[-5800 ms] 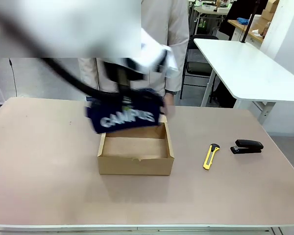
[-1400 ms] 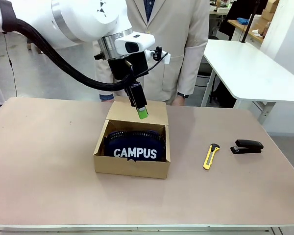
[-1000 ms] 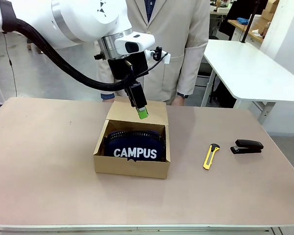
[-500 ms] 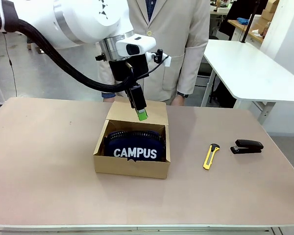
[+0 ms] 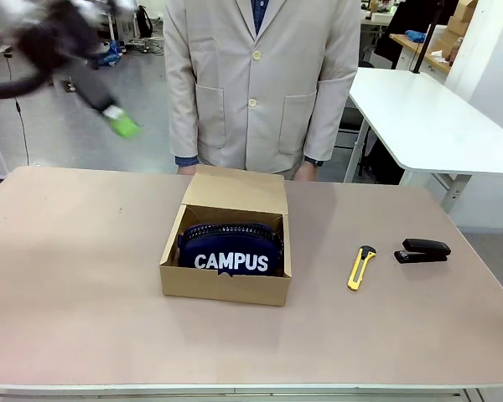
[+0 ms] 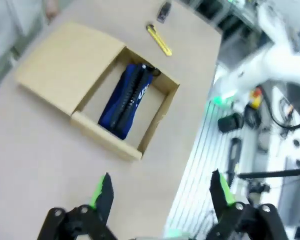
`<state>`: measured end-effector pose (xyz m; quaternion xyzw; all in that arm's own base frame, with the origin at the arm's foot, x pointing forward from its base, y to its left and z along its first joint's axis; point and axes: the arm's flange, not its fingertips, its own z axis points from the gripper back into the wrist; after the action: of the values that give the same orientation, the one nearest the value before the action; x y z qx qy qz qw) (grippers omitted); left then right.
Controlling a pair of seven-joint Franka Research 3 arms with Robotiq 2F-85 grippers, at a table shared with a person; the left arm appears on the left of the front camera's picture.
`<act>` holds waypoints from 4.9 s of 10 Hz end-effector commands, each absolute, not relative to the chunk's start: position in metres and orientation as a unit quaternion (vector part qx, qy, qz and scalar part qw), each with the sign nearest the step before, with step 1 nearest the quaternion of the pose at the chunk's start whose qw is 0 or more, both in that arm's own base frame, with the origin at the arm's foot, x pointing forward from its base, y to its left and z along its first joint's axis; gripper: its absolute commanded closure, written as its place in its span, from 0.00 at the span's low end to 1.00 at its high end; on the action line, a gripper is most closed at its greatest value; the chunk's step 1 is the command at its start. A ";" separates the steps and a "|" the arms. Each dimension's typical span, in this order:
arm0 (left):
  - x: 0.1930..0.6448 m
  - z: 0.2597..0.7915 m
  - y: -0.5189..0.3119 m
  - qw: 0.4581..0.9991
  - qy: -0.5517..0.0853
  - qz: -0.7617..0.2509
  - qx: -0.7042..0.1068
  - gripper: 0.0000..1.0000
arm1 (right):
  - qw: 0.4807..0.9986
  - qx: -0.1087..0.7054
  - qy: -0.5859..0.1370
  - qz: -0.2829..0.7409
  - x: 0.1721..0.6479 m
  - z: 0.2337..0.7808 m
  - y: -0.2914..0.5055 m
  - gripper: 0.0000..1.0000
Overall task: Pack the item into the box.
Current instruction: Pick up the item indicated by the person and place it inside the Mailer Box, then close the Mailer Box.
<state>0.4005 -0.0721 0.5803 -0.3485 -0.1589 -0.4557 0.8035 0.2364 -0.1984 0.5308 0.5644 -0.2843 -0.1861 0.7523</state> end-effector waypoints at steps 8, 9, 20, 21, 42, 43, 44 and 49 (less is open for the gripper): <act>0.368 0.510 0.138 0.770 -0.247 -0.184 -0.559 0.00 | 0.747 0.568 -0.297 -0.176 0.238 0.533 -0.198 0.00; 0.368 0.510 0.138 0.770 -0.247 -0.184 -0.559 0.00 | 0.747 0.568 -0.297 -0.176 0.238 0.533 -0.198 0.00; 0.368 0.510 0.138 0.770 -0.247 -0.184 -0.559 0.00 | 0.747 0.568 -0.297 -0.176 0.238 0.533 -0.198 0.00; 0.368 0.510 0.138 0.770 -0.247 -0.184 -0.559 0.00 | 0.747 0.568 -0.297 -0.176 0.238 0.533 -0.198 0.00; 0.454 0.478 -0.029 0.725 -0.133 -0.243 -0.631 0.00 | 0.775 0.599 -0.177 -0.094 0.348 0.512 0.004 0.00; 0.454 0.478 -0.029 0.725 -0.133 -0.243 -0.631 0.00 | 0.775 0.599 -0.177 -0.094 0.348 0.512 0.004 0.00; 0.454 0.478 -0.029 0.725 -0.133 -0.243 -0.631 0.00 | 0.788 0.591 -0.154 -0.077 0.355 0.499 0.031 0.00; 0.540 0.398 -0.068 0.767 -0.016 -0.204 -0.608 0.00 | 0.843 0.526 -0.043 -0.101 0.450 0.386 0.112 0.00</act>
<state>0.5114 -0.0610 0.4014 -0.6230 -0.0471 -0.2035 0.7538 0.4117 0.1084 0.3962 0.5262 -0.0352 -0.1034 0.8433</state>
